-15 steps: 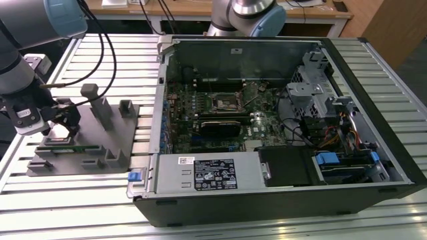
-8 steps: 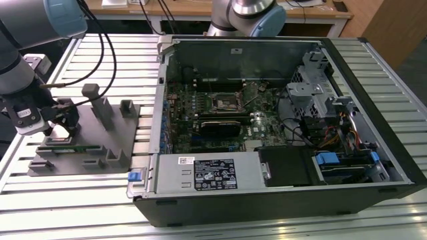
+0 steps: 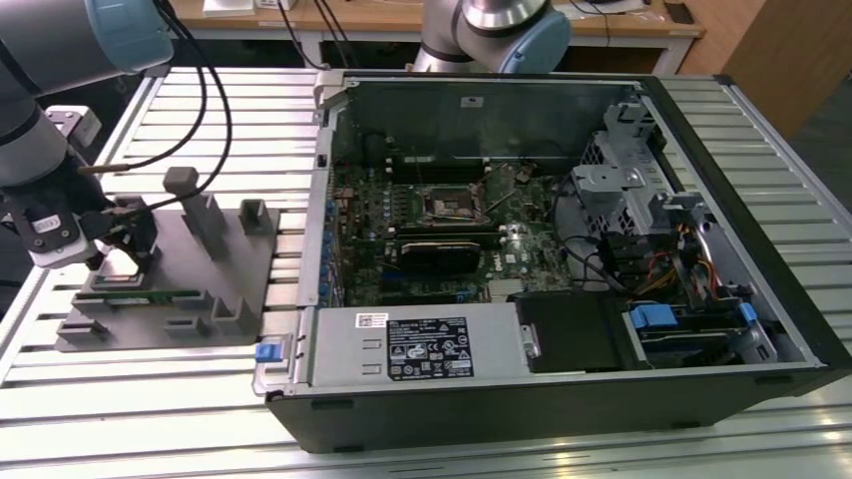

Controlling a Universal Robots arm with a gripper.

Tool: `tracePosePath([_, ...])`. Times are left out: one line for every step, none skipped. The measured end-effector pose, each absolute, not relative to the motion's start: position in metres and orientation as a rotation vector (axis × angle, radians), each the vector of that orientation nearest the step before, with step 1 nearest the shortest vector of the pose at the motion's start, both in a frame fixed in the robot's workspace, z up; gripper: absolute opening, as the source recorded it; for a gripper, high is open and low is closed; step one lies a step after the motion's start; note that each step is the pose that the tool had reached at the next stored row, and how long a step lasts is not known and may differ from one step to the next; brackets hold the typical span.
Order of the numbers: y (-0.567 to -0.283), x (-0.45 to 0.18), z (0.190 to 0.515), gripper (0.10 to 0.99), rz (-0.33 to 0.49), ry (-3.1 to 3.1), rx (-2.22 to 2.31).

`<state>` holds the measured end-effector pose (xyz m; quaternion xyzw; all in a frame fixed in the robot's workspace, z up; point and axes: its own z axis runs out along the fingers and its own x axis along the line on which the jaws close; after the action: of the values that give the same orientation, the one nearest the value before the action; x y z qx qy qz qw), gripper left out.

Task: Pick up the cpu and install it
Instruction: 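Pick up the cpu and move it towards the insertion slot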

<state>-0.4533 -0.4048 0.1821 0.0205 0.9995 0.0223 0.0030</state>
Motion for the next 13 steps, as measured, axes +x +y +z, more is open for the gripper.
tracePosePath([-0.4048,-0.4534,0.1828,0.631,0.07,3.134,0.064])
tracePosePath([-0.4048,-0.4534,0.1836,0.631,0.07,3.134,0.064])
tracePosePath([-0.4048,-0.4533,0.184,0.631,0.07,3.134,0.064])
tracePosePath([-0.4047,-0.4533,0.184,0.631,0.07,3.134,0.064])
tracePosePath([-0.4047,-0.4533,0.184,0.631,0.07,3.134,0.064])
tracePosePath([-0.4047,-0.4533,0.184,0.631,0.07,3.134,0.064])
tracePosePath([-0.4048,-0.4534,0.184,0.631,0.07,3.134,0.064])
tracePosePath([-0.4048,-0.4534,0.1838,0.631,0.07,3.134,0.064])
tracePosePath([-0.4048,-0.4534,0.1837,0.631,0.07,3.134,0.064])
tracePosePath([-0.4048,-0.4534,0.1837,0.616,0.07,3.134,0.064])
tracePosePath([-0.4048,-0.4534,0.1837,0.616,0.07,3.134,0.064])
tracePosePath([-0.4048,-0.4534,0.1836,0.545,0.07,3.134,0.064])
tracePosePath([-0.4048,-0.4534,0.1835,0.545,0.07,3.134,0.064])
